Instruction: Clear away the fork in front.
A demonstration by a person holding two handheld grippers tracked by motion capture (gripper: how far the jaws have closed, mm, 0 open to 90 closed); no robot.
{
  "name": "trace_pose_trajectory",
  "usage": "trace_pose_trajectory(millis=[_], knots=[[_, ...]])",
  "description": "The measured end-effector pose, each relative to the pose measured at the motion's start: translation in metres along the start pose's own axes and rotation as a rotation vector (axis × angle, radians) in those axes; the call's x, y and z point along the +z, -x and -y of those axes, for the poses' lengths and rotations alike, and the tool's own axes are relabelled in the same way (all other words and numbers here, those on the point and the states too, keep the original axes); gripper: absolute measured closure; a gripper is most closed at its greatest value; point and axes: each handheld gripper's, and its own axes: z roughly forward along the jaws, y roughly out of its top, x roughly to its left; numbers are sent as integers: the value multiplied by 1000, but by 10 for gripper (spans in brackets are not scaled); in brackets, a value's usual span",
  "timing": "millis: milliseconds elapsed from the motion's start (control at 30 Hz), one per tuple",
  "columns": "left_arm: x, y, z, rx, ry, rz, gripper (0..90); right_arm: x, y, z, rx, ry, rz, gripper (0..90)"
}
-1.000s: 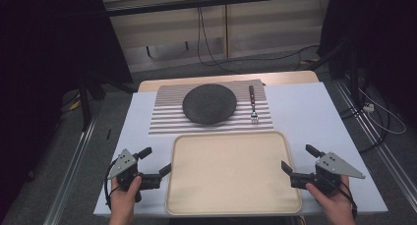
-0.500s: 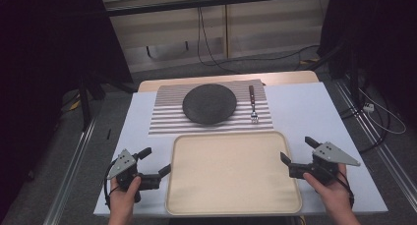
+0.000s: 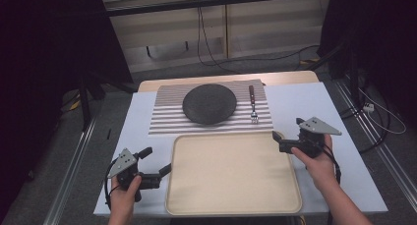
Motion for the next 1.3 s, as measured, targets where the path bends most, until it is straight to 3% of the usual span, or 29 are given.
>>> trace_pose_trajectory(millis=[433,833,1133,1300], knots=[[2,1,1,5,-14,10,24,47,14,-26,-11,-54,10,37],[2,1,1,4,-13,10,24,79,23,-31,26,-99,30,43],[2,1,1,2,-15,8,24,98,32,-34,27,-124,59,29],[3,2,1,10,-21,8,26,111,33,-34,28,-160,32,56]])
